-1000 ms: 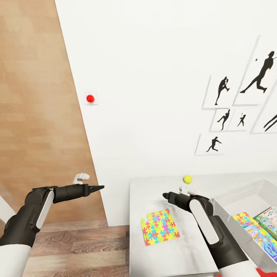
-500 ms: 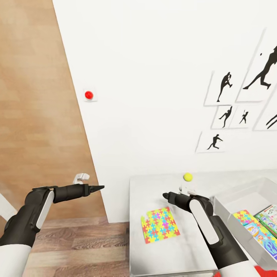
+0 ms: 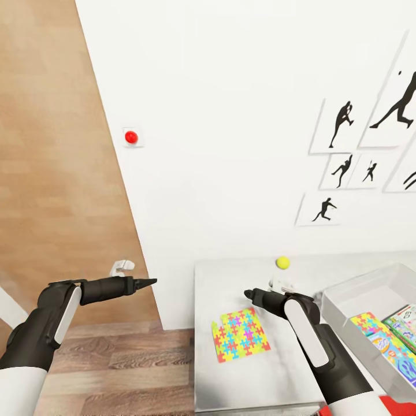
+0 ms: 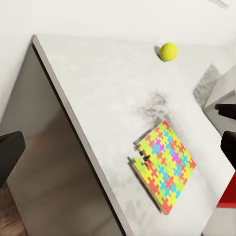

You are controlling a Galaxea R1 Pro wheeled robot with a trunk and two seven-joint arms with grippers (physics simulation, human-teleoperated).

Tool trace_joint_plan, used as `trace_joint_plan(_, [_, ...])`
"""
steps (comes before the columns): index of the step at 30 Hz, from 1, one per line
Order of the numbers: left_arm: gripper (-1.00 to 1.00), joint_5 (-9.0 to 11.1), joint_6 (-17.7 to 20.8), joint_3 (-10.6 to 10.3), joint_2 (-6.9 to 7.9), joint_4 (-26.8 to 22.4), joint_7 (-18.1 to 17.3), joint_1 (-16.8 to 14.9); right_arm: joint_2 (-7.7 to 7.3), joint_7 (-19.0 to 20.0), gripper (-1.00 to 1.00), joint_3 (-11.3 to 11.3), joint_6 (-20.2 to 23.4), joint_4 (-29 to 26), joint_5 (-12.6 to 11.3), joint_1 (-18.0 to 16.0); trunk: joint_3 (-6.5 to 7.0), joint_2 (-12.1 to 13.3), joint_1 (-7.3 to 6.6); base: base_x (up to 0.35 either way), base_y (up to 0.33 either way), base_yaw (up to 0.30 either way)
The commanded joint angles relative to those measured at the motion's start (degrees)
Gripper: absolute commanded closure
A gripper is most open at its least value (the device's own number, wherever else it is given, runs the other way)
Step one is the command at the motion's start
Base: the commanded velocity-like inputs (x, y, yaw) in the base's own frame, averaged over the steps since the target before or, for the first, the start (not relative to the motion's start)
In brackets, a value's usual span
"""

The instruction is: Put all the toys in the child's room - the three board games (two on the bed and one on the table), the two jigsaw puzzles on the table, and the tennis ball on the table - inside the toy box on the table in the child's room.

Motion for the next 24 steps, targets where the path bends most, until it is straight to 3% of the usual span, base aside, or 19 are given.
trace_joint_plan(1, [-1.0, 0.1, 0.3, 0.0, 0.0, 0.0, -0.1, -0.1, -0.05, -0.6, -1.0, 0.1, 0.1, -0.1, -0.6, -0.1, -0.22, -0.1, 0.03, 0.0, 0.0, 0.0])
trace_joint_plan(24, [-1.0, 0.1, 0.2, 0.0, 0.0, 0.0, -0.1, -0.1, 0.04, -0.6, -1.0, 0.1, 1.9, 0.0, -0.5, -0.1, -2.34, -0.1, 0.03, 0.0, 0.0, 0.0])
